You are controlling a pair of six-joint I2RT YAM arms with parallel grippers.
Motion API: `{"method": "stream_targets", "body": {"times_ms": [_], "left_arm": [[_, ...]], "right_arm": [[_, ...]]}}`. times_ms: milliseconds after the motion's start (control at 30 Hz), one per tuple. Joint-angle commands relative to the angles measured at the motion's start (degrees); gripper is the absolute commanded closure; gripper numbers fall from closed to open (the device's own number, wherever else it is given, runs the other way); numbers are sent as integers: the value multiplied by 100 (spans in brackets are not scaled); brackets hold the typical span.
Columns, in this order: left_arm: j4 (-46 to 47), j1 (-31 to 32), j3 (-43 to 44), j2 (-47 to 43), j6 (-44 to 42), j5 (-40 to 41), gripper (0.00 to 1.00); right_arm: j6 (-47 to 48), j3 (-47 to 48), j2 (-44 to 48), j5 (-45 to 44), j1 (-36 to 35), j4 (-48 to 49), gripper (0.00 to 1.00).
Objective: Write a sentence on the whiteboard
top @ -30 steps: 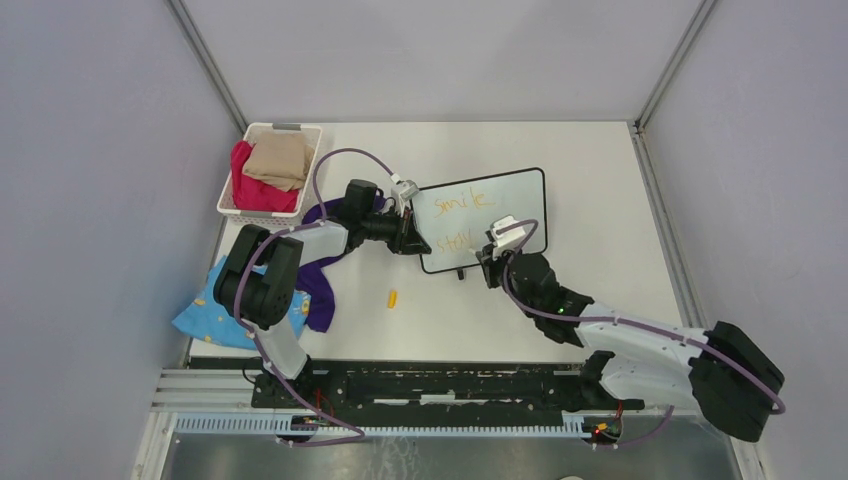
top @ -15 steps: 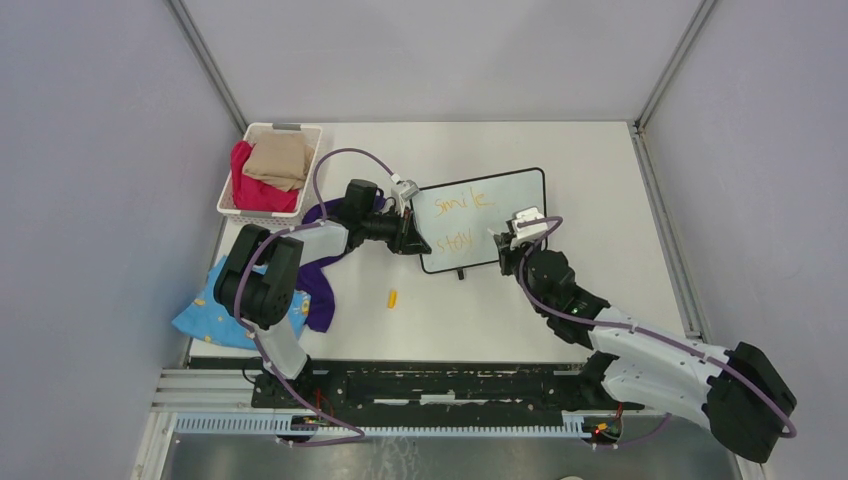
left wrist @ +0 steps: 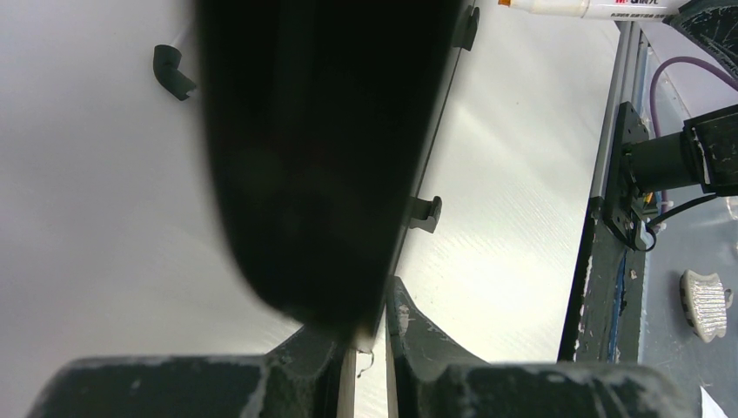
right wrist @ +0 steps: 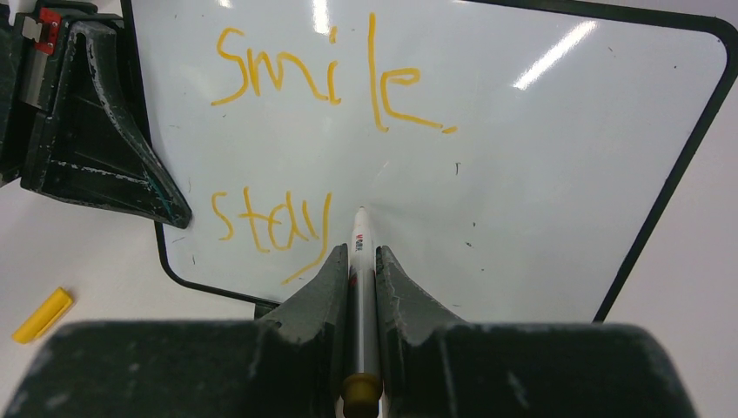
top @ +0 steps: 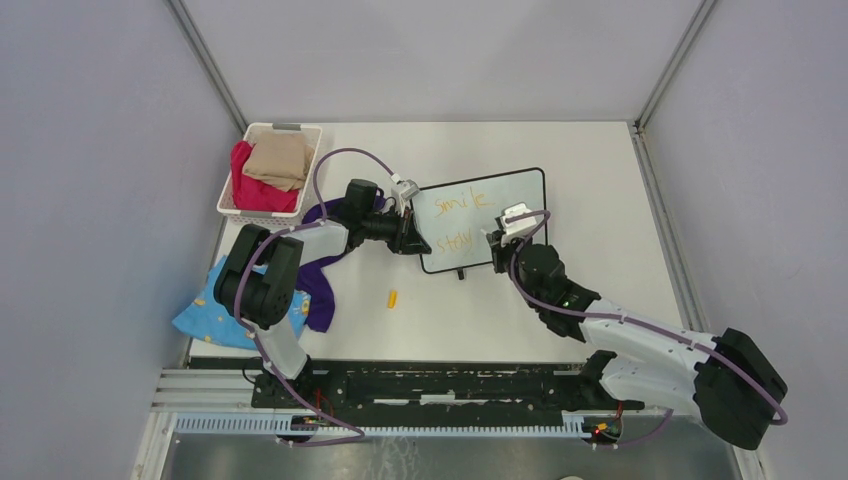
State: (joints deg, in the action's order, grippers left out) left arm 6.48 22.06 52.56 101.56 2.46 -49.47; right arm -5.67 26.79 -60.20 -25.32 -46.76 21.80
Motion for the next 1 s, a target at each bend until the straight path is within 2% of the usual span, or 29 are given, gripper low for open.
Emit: {"method": "stream_targets", "body": {"times_ms": [0,967], "left_arm": [[-786,233,-123,329,-567,768,98],[-793,230,-124,324,-562,781,98]], "right_arm": [[49,288,-85,-26,-4,315,100],[-11,21,-229,-321,4,273,100]]}}
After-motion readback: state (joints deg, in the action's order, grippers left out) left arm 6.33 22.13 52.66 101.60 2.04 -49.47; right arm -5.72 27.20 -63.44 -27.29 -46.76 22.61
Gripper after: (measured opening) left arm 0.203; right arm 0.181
